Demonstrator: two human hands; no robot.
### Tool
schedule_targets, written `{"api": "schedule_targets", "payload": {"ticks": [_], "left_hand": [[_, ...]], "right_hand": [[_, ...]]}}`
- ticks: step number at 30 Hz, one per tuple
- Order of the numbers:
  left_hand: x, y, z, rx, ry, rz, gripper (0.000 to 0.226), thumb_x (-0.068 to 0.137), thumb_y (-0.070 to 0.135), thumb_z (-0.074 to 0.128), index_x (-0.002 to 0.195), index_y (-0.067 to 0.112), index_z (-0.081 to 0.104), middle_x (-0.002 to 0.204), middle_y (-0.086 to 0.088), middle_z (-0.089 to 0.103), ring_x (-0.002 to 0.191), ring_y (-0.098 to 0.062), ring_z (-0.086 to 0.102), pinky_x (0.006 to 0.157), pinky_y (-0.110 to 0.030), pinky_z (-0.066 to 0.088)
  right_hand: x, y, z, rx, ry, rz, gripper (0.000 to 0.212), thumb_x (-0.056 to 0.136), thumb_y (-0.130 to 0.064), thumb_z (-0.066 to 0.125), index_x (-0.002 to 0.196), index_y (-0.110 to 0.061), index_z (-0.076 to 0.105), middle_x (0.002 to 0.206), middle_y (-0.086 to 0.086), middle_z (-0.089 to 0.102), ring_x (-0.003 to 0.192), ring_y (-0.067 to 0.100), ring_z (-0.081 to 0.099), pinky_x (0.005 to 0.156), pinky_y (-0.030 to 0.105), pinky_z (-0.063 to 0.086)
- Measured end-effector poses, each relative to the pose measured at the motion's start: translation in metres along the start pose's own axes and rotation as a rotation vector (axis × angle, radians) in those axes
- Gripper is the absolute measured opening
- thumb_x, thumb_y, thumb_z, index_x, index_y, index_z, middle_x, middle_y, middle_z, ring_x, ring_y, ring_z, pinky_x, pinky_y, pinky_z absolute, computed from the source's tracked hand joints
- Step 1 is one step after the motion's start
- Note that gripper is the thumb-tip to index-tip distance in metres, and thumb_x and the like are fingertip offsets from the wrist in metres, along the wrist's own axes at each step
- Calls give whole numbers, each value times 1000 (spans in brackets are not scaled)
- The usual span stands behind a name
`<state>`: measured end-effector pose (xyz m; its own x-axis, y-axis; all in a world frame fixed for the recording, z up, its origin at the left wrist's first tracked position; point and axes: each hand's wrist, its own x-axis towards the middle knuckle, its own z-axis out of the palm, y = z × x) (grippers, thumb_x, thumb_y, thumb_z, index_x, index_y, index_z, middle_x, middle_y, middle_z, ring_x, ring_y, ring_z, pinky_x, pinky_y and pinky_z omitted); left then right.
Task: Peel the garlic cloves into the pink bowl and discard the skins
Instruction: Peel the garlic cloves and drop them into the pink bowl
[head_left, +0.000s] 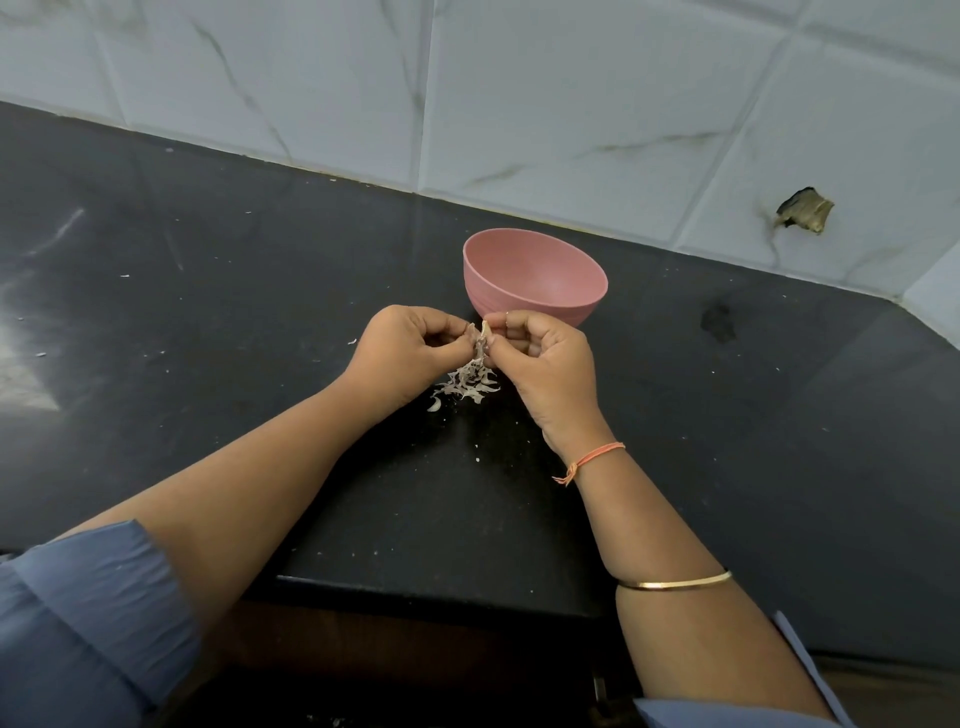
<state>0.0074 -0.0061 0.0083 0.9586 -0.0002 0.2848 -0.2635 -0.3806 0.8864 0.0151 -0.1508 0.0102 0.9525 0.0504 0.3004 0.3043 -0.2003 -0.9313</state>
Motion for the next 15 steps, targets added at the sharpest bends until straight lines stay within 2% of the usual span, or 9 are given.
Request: {"api": "schedule_targets", "payload": {"ticks": [2,4,8,12,15], "left_hand": [[1,-1,1,5,20,-2,13,84,16,66,78,25,71,74,-4,71,67,-21,65,70,-34,57],[3,-3,0,5,80,-16,14,85,19,66,75,27,70,71,1,70,67,-18,64,67,-24,53],[6,-6,-1,20,198,-54,17,86,24,63,71,23,70,67,-2,68,62,-11,57,65,-29,51],[7,-9,-3,-6,242,-86,24,85,30,61,69,15,71,69,-4,68,62,-17,59,67,-35,52],[6,-9,-3,51,223,-57,30,83,38,65,64,17,70,58,1,63,54,-10,51,57,-24,44]], "right_hand": [[1,0,0,7,24,7,16,82,2,63,89,-11,69,84,9,70,77,19,68,74,32,58],[2,0,0,73,44,49,15,83,4,62,90,-8,67,84,10,68,72,14,66,71,29,57],[2,-2,-1,186,37,127,19,84,3,61,100,-7,63,79,6,66,60,6,62,66,22,55],[2,-4,0,283,8,183,16,86,1,60,99,-8,63,76,5,66,65,9,60,68,26,57],[1,-6,-1,325,5,197,14,86,1,61,98,-6,64,77,7,66,66,12,61,68,26,57]]}}
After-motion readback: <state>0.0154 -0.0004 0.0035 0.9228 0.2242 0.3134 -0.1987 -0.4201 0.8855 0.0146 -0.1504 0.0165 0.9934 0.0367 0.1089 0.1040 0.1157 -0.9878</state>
